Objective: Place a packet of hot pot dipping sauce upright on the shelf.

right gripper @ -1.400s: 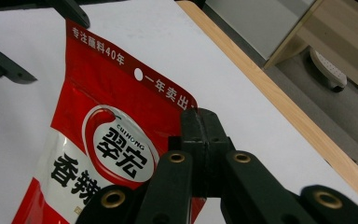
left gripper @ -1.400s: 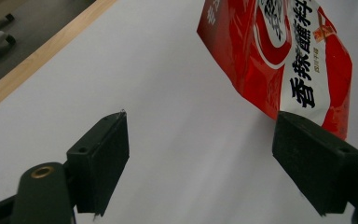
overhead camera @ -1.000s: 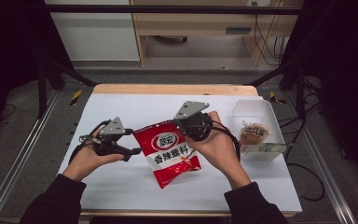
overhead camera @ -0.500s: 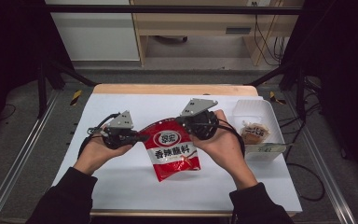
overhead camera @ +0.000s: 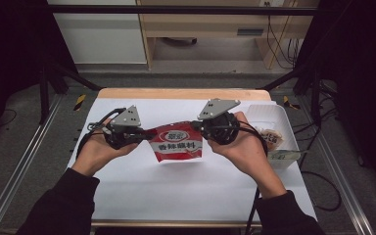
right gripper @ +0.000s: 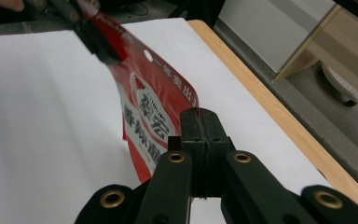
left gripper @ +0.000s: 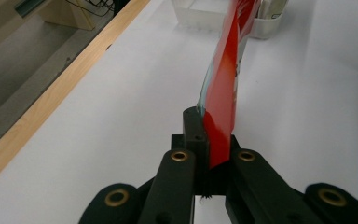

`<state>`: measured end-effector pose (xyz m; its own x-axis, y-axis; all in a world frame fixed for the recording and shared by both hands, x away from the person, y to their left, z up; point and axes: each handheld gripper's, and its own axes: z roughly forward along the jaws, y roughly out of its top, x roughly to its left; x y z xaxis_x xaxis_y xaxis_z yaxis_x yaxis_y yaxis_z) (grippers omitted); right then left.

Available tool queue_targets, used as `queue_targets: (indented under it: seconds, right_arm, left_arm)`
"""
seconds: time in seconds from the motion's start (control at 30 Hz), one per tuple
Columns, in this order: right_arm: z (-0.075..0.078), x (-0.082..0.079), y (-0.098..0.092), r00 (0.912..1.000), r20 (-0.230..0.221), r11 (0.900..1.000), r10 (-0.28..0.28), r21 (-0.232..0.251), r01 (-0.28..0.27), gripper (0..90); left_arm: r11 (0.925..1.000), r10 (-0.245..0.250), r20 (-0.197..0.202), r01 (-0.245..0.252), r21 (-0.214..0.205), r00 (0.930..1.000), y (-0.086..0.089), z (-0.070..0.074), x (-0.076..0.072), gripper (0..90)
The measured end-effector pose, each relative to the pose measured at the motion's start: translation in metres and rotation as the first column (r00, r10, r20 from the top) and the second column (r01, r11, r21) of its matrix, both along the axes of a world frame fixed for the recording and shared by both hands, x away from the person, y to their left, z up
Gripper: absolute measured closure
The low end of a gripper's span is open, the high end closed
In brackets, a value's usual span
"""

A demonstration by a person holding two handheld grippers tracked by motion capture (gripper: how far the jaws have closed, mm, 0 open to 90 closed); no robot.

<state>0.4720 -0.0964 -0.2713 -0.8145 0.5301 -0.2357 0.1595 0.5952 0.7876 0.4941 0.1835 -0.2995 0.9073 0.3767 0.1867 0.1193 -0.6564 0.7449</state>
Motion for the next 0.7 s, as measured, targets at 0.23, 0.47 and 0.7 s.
queue_targets:
  seconds: [0.23,0.47,0.7]
  right_arm:
    - [-0.001,0.003,0.006,0.9983,-0.018,0.9933,0.055,-0.101,-0.057,71.2]
    - [-0.010,0.007,0.020,0.9950,-0.048,0.9788,0.088,-0.182,-0.095,59.7]
    - [-0.015,0.015,0.028,0.9922,-0.083,0.9657,0.093,-0.235,-0.110,72.0]
  left_arm:
    - [0.9997,-0.007,0.011,0.007,0.023,0.9999,-0.001,0.007,-0.001,90.0]
    - [0.9998,-0.013,0.026,0.013,0.014,0.9996,-0.002,0.009,-0.004,90.0]
    - [0.9998,-0.017,0.034,0.017,0.006,0.9993,0.002,0.011,-0.005,90.0]
